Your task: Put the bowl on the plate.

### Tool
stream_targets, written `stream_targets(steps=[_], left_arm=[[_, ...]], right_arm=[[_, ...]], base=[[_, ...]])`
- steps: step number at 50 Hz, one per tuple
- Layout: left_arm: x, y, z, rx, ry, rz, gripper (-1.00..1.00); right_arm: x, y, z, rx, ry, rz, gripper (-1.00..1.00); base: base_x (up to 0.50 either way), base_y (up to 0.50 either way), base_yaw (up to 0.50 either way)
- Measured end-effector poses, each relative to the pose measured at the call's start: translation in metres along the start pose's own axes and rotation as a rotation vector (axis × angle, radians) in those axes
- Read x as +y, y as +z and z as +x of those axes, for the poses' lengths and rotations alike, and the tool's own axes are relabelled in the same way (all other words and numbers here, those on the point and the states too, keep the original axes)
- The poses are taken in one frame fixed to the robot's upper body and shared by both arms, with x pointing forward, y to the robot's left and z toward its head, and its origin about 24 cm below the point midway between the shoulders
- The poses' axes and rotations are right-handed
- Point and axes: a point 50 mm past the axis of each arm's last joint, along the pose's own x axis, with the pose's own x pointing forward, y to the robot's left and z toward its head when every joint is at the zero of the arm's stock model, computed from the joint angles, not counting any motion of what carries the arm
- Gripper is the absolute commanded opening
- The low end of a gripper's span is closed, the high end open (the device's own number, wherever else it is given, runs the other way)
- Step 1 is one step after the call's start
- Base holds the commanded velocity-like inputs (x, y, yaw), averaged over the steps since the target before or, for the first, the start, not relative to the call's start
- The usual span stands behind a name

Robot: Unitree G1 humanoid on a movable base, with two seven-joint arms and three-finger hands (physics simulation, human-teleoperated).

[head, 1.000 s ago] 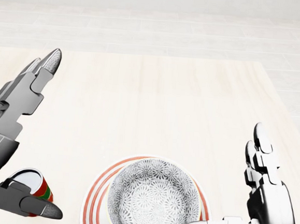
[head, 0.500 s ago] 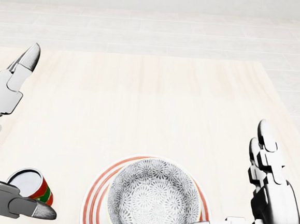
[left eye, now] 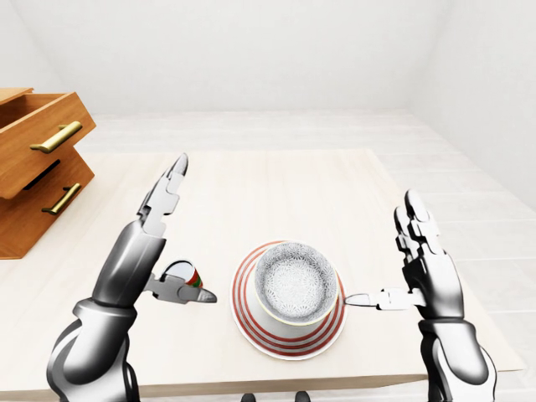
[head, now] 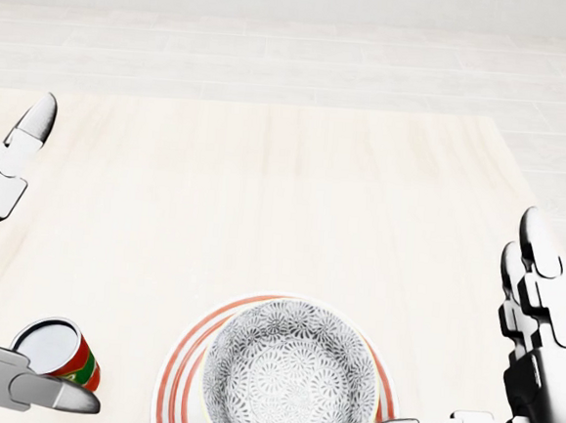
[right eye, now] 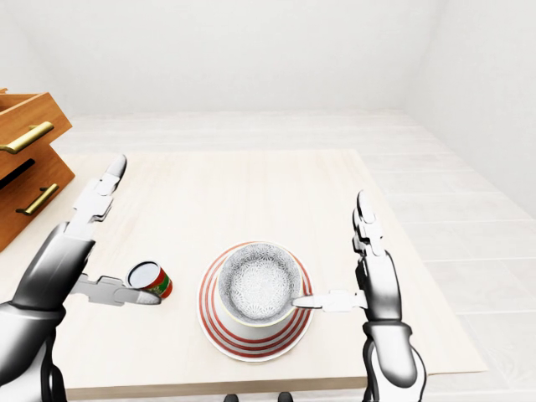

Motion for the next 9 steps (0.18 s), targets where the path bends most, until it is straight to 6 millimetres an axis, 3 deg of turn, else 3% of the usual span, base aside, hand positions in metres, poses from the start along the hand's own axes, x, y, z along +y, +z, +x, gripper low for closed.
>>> stream_targets(steps=[9], left_arm=[[0.0017, -0.0023, -0.0002, 0.01, 0.003, 0.007, 1.0]], right_arm=[[-0.0071, 0.0074, -0.002, -0.026, -0.012, -0.029, 1.0]], base=[[0.0, 0.0, 0.0]])
